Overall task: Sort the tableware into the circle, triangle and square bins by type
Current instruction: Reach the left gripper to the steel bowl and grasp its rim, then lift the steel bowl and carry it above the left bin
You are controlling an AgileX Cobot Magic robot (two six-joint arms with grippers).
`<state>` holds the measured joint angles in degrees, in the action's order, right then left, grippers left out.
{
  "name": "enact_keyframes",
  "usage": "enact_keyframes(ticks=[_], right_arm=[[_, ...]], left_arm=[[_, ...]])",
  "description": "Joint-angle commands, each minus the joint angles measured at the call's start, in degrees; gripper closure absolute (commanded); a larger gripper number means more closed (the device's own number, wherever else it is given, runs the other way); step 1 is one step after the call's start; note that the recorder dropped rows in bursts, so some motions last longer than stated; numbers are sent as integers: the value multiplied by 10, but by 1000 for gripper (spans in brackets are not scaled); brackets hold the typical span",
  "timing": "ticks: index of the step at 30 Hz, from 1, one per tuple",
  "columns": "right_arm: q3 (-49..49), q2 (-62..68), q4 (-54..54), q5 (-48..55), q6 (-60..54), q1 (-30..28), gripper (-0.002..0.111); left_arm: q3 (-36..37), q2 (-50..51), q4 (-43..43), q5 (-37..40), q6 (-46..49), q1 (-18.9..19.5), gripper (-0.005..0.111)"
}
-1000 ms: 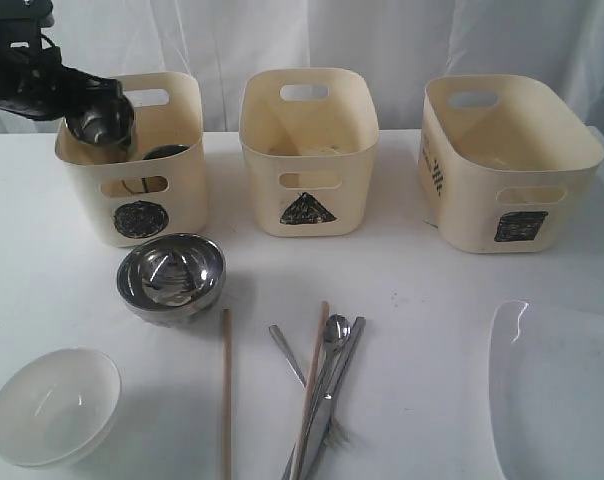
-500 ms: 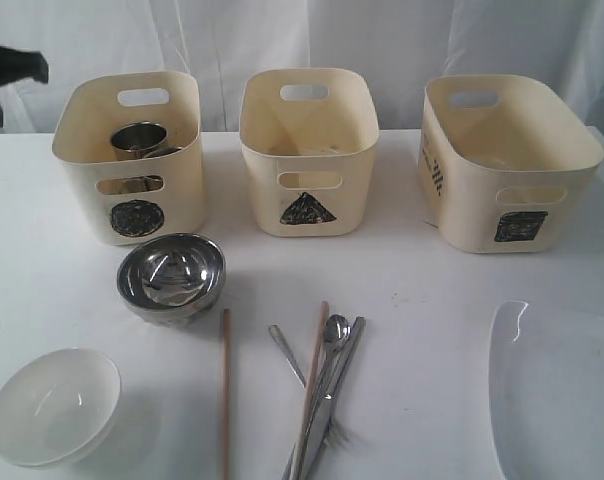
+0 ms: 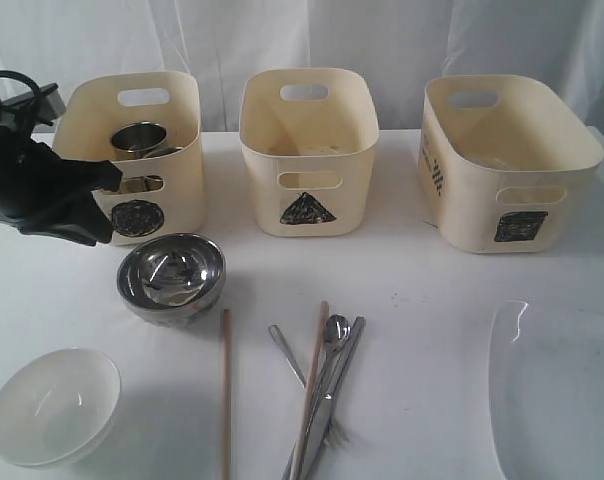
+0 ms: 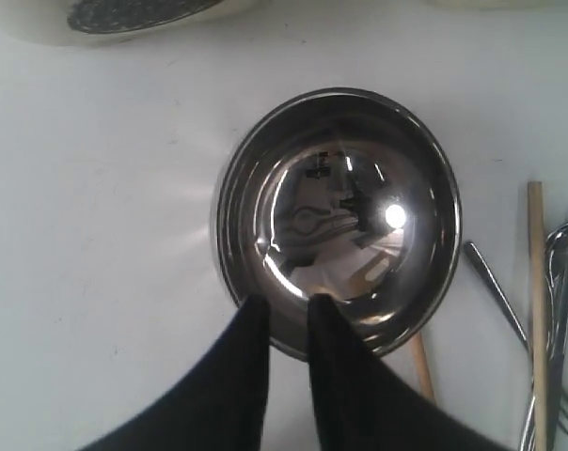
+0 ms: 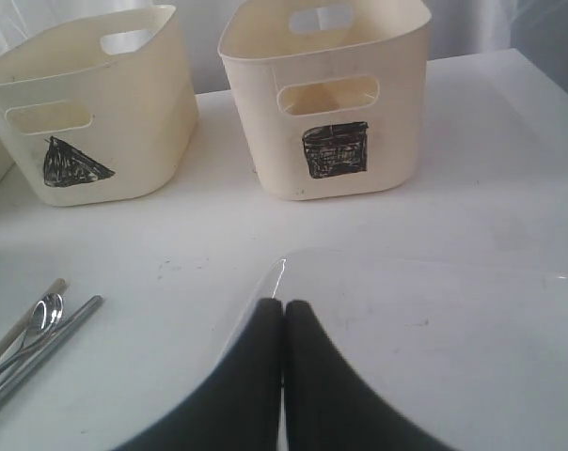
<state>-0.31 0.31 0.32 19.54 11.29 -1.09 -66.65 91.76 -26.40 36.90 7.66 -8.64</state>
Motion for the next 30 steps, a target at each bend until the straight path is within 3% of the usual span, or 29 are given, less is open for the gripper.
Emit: enact_keyframes(ticks=[1,4,8,23,27,30], right_arm=[[3,-3,0,-3,-1,0,108],[3,-3,0,-3,-1,0,108],[3,-3,0,-3,-1,0,108],[3,-3,0,-3,-1,0,108],[3,-3,0,-3,-1,0,108],[3,-3,0,-3,-1,0,108]], left_arm=[[14,-4,-46,-26,10,-1,60],[21,8,-46,-66,17,-1,47],[21,48,-44,-83,17,-1,39],[21,166,-76,-95,17,-1,40],[21,178,-79,-95,39,-1,59],[21,181,-79,-94,64,-1,90]])
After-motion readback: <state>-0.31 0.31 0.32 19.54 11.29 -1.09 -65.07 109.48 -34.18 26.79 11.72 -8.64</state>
